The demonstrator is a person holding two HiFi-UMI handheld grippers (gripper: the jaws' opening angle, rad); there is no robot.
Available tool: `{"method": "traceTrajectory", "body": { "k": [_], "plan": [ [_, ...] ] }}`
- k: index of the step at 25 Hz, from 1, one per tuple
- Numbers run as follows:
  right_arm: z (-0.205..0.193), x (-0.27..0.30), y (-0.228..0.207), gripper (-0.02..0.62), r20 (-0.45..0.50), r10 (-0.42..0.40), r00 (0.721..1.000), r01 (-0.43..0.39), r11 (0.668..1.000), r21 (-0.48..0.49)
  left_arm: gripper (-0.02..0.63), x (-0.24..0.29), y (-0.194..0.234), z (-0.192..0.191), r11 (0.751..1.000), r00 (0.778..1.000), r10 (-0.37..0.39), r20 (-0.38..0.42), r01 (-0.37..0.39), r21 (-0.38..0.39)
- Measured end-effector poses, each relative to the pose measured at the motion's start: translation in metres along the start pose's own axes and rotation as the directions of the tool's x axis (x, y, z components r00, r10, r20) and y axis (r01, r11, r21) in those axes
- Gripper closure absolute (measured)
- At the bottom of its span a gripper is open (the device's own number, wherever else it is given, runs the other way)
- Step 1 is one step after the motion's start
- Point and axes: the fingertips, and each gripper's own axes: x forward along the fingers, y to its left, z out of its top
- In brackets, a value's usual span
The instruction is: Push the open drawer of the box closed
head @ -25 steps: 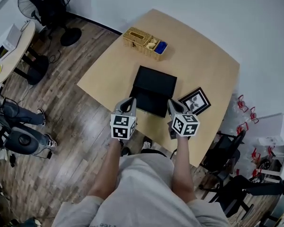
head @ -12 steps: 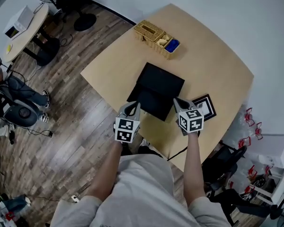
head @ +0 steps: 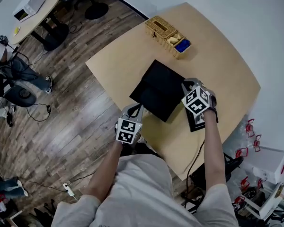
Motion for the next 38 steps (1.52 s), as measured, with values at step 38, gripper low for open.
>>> {"method": "traceTrajectory", "body": {
  "k": [38],
  "plan": [
    [0.048, 0.095, 0.069, 0.594, 0.213, 0.299, 0.93, -0.351, 0.893, 0.28, 0.523, 0.037, -0.025, -0.097, 0.995, 0.992, -0.065, -0.11, 0.056, -0.08]
  ]
}}
